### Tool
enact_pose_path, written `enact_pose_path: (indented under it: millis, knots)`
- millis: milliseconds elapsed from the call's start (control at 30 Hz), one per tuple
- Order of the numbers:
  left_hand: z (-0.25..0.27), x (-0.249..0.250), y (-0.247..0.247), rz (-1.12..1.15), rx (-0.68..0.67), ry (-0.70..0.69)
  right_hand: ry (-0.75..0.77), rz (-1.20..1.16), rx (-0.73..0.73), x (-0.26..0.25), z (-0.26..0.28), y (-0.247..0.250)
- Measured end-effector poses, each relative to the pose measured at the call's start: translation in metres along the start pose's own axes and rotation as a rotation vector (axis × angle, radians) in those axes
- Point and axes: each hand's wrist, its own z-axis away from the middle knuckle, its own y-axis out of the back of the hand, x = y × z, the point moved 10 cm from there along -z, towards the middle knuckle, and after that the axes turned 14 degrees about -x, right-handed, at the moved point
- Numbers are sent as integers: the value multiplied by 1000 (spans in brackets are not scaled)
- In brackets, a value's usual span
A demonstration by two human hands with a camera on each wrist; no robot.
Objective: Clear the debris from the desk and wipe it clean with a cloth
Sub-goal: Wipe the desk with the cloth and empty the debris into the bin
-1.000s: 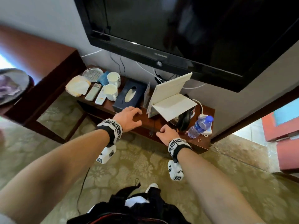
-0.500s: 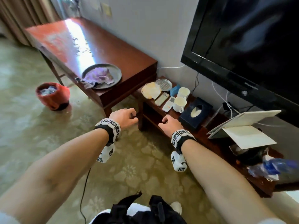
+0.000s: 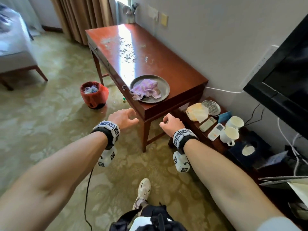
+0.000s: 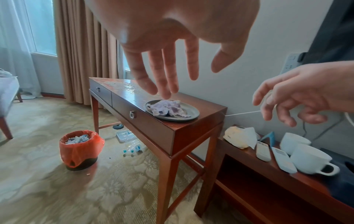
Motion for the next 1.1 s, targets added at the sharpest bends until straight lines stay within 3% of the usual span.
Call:
enact_pose_path:
  millis: [600, 933, 1100]
  knots:
    - [-166, -171, 110, 119, 30, 111, 60, 69, -135, -177, -224, 9]
    - [-313, -256, 179, 26, -118, -68, -111, -40, -26, -257, -334, 28]
    - [-376, -239, 192, -80, -216, -214, -278, -146, 28, -244, -343, 43]
